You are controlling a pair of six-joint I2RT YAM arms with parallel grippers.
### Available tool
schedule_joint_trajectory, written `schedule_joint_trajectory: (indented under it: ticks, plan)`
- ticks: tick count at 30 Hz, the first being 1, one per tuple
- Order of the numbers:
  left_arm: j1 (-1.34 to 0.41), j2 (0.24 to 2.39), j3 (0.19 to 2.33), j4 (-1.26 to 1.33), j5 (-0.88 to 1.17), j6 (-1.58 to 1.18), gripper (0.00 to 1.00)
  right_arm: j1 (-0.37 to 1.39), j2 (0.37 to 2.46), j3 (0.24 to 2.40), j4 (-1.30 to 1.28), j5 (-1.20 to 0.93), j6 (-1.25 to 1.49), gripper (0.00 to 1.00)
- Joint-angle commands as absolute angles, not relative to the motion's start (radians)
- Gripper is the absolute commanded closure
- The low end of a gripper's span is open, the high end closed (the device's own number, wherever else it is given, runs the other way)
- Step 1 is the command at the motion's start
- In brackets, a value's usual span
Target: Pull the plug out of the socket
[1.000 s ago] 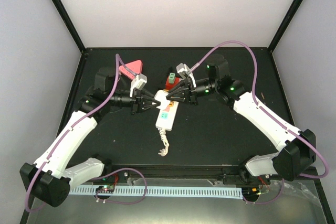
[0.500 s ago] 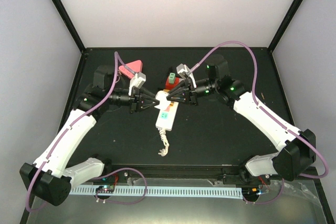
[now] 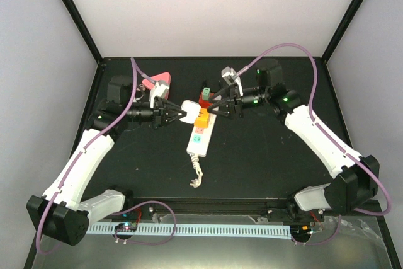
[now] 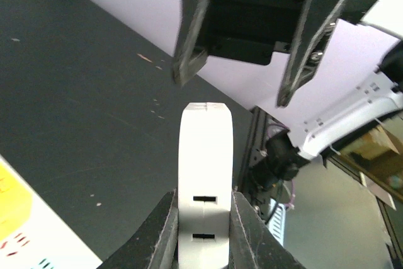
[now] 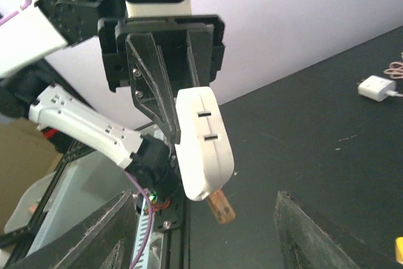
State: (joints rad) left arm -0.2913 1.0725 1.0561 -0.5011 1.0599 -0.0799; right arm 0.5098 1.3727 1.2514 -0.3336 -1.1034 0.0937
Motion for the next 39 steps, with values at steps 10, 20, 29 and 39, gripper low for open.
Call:
schedule_joint_trajectory:
  ticks: [10, 20, 29, 39]
  plan:
    - [-0.261, 1.075, 1.091, -0.365, 0.937, -0.247, 0.98, 0.525, 1.381, 1.190, -0.162, -1.206, 0.444, 0.28]
    - [-0.282, 1.060, 1.050, -0.320, 0.954, -0.292, 0.99, 0.567, 1.428, 1.222, -0.152, -1.181, 0.480, 0.28]
    - [-0.298, 1.060, 1.038, -0.331, 0.946, -0.270, 0.99, 0.568, 1.435, 1.233, -0.146, -1.177, 0.472, 0.30]
    - [-0.321, 1.066, 1.020, -0.310, 1.012, -0.268, 0.98, 0.569, 1.433, 1.237, -0.165, -1.156, 0.445, 0.31]
